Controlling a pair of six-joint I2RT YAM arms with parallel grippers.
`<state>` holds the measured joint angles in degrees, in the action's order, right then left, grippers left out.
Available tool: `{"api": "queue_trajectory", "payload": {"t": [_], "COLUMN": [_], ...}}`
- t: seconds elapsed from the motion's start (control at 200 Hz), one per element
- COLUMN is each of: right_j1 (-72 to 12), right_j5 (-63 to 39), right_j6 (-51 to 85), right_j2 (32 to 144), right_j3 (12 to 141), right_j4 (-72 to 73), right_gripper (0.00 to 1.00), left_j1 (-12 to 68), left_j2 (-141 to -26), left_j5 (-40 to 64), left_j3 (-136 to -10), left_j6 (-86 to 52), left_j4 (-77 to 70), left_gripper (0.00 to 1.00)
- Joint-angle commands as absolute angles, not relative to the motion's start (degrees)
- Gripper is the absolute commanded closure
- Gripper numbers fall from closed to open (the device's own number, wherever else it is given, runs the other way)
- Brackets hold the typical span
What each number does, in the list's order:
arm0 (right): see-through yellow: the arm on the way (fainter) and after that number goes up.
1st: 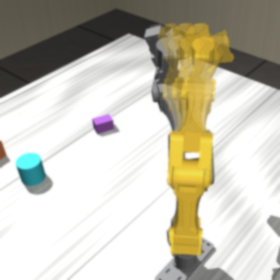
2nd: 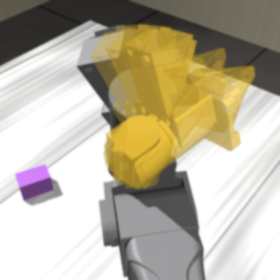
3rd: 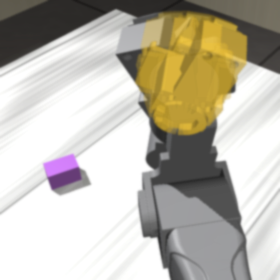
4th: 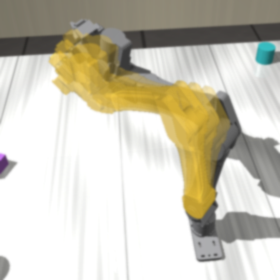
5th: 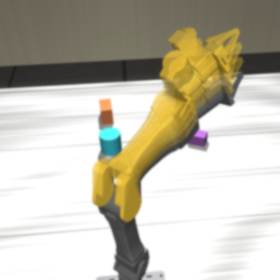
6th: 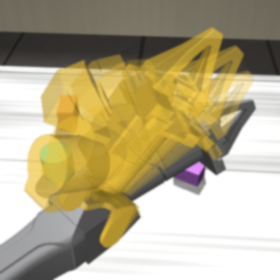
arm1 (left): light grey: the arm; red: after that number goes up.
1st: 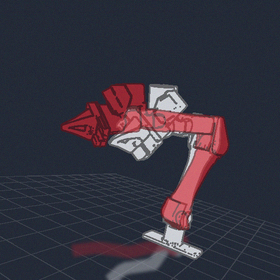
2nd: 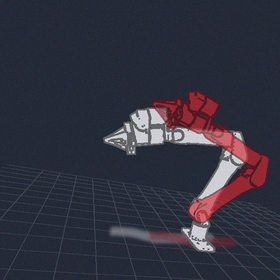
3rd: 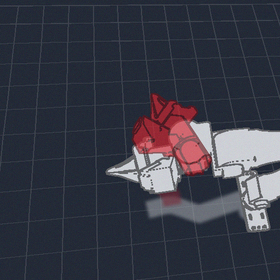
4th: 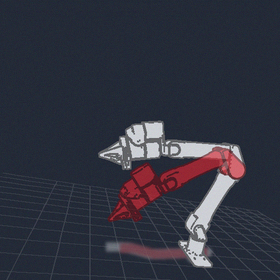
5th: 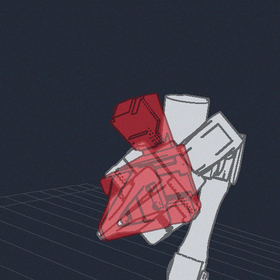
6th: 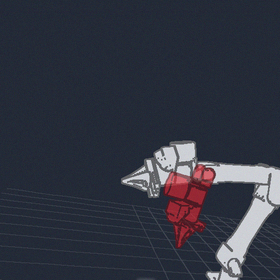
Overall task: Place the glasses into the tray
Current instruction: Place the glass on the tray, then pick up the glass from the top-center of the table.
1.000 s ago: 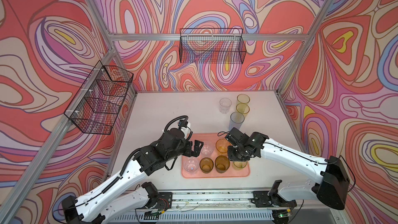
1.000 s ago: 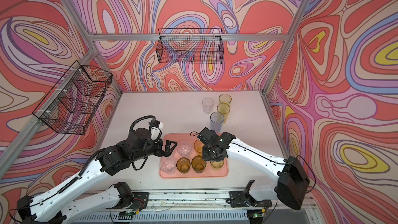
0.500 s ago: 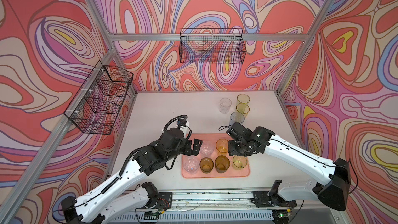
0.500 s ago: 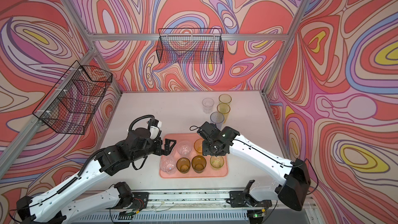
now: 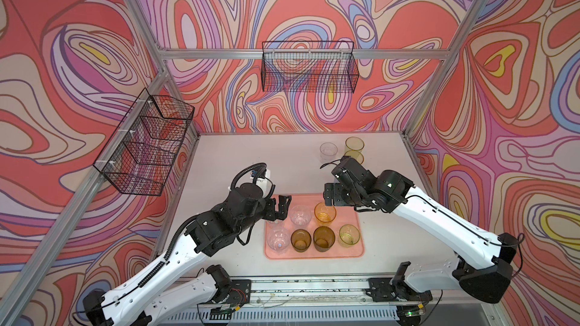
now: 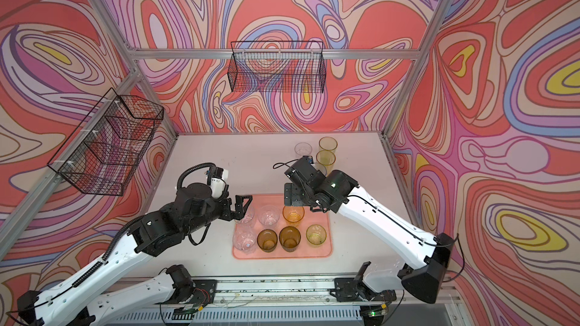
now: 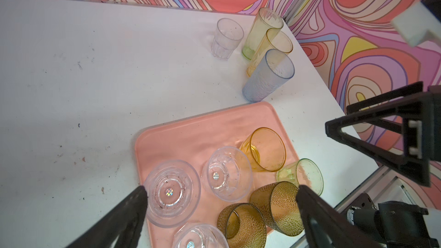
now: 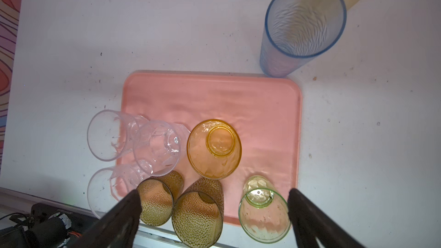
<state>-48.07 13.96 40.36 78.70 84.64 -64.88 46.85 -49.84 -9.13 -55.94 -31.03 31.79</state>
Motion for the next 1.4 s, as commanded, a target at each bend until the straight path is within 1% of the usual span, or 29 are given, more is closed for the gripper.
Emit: {"api": "queue_trajectory", "payload": {"t": [0.0,0.21,0.351,0.546,0.696,0.891,1.117,1.247,1.397], "right_j1": [-48.21,-47.80,-45.98,-40.66,-35.83,-32.66,-29.42,-27.69,-26.32], "right_j5": [18.12,22.33,21.56,14.81,9.46,5.69,4.72,4.53,4.45], "right_j6": [37.52,32.91,29.72,26.23,25.42,23.99,23.06,22.30,20.07], "right_j2": [82.88,94.01,100.36,108.42,114.09,120.51,125.74,128.13,130.50], "right_j3": [89.53,104.93,112.91,121.87,126.10,130.62,133.22,133.33,133.28], "right_j4": [-64.02,-66.79,-67.29,-67.46,-66.94,-65.39,-64.56,-63.53,-60.93], "right_gripper": [0.02,0.02,0.02,0.02,0.03,0.04,0.13,0.21,0.28], "left_j1": [46.92,46.06,42.89,33.92,30.52,28.67,28.15,28.13,28.13], "left_j2": [-50.58,-53.34,-54.93,-55.17,-54.80,-55.58,-55.91,-55.48,-55.37], "left_j5": [-12.61,-14.49,-14.54,-8.33,-6.10,-3.49,-3.73,-6.00,-6.66], "left_j3": [-58.80,-63.50,-65.85,-66.29,-65.76,-65.83,-65.96,-65.25,-64.43], "left_j6": [-28.71,-25.71,-23.47,-23.15,-22.25,-20.57,-19.45,-19.31,-19.47], "left_j4": [33.31,33.29,33.76,33.68,32.52,31.37,31.09,31.20,30.27], "left_gripper": [0.00,0.00,0.00,0.00,0.00,0.00,0.00,0.00,0.00]}}
